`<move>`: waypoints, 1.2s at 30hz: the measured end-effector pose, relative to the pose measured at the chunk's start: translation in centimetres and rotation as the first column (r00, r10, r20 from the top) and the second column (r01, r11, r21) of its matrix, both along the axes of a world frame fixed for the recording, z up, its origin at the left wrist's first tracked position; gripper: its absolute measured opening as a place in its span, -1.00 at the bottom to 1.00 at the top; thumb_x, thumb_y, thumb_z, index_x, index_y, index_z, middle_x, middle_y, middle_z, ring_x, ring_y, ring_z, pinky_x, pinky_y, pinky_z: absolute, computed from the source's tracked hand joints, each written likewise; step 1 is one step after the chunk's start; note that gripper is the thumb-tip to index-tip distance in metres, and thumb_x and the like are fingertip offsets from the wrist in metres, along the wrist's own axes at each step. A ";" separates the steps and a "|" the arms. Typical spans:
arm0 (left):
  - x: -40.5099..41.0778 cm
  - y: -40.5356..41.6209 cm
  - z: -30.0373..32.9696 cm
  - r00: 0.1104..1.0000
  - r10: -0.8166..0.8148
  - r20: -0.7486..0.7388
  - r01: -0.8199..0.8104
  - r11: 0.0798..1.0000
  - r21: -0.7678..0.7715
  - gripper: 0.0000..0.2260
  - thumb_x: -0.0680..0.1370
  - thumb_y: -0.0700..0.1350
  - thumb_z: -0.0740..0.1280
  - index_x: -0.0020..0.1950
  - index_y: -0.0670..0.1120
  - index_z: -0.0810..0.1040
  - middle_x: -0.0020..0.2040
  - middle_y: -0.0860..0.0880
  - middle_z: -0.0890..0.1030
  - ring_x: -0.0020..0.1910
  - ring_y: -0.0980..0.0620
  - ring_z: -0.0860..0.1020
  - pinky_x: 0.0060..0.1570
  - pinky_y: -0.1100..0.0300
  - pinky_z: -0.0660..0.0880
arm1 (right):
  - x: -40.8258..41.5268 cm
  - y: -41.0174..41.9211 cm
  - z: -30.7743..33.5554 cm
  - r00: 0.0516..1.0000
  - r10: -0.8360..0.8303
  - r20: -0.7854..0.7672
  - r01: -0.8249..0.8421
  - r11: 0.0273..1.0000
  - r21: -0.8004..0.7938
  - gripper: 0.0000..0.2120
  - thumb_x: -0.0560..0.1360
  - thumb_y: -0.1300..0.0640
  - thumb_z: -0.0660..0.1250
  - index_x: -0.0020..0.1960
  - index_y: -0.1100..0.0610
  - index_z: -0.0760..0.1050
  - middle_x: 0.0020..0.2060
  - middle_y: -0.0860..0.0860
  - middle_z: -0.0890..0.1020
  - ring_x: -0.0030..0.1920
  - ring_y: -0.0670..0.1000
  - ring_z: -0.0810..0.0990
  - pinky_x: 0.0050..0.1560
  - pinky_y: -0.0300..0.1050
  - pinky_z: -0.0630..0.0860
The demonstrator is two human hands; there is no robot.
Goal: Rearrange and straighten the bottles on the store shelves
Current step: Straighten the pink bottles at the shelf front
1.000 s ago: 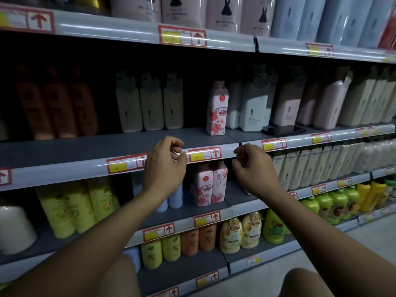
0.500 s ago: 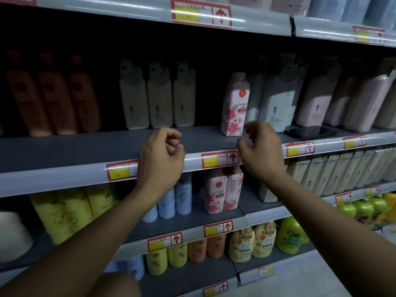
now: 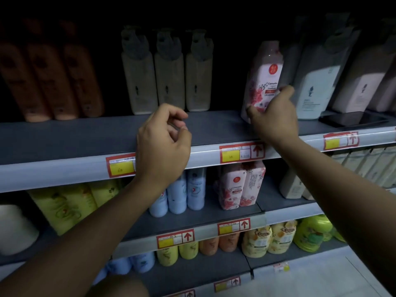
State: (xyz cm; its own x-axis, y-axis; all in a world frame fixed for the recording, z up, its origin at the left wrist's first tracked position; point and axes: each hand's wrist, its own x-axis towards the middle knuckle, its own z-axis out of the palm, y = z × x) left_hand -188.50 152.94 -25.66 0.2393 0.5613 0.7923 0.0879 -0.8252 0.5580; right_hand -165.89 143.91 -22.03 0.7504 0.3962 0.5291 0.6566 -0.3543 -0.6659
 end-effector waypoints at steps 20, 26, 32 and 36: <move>0.8 -1.3 1.1 0.993 0.028 -0.112 -0.031 0.999 -0.023 -0.85 0.51 -0.20 0.40 0.04 0.00 0.60 -0.12 0.10 0.61 -0.26 0.11 0.58 -0.11 0.05 0.58 | -1.3 -0.5 0.3 0.998 -0.057 -0.011 0.057 0.998 -0.003 -0.37 0.45 -0.16 0.47 0.35 0.12 0.33 0.22 0.14 0.63 0.18 0.28 0.61 0.09 0.20 0.57; 1.9 -2.6 1.9 0.983 -0.050 -0.176 0.041 0.998 -0.054 -0.85 0.55 -0.12 0.44 0.11 0.03 0.61 -0.01 0.10 0.60 -0.22 0.16 0.59 -0.06 0.19 0.57 | -3.1 -3.2 0.5 0.999 -0.028 0.016 0.026 0.994 0.110 -0.39 0.44 -0.21 0.47 0.34 0.05 0.36 0.13 0.05 0.66 0.11 0.17 0.63 0.00 0.10 0.56; 2.8 -5.3 1.9 0.959 -0.138 -0.249 0.108 0.986 -0.129 -0.76 0.58 -0.07 0.44 0.24 0.02 0.60 0.12 0.08 0.60 -0.12 0.17 0.60 0.02 0.15 0.57 | -4.6 -7.4 0.2 0.998 -0.037 0.049 0.029 0.989 0.146 -0.37 0.42 -0.24 0.48 0.37 -0.03 0.36 0.10 -0.04 0.68 0.08 0.08 0.65 0.01 0.06 0.59; 2.9 -7.3 1.1 0.933 -0.168 -0.318 0.120 0.979 -0.164 -0.74 0.58 -0.08 0.43 0.27 0.05 0.59 0.13 0.08 0.58 -0.04 0.11 0.62 0.08 0.02 0.61 | -4.6 -10.5 -1.0 0.999 -0.037 0.025 0.034 0.992 0.125 -0.36 0.38 -0.22 0.50 0.33 -0.02 0.34 0.04 -0.06 0.65 0.03 0.07 0.66 -0.02 0.08 0.61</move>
State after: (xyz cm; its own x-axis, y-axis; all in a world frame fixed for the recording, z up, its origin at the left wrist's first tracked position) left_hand -185.65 145.63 -24.55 0.5594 0.6001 0.5718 0.1718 -0.7588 0.6283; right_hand -170.52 133.43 -23.07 0.7473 0.2991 0.5933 0.6637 -0.2932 -0.6881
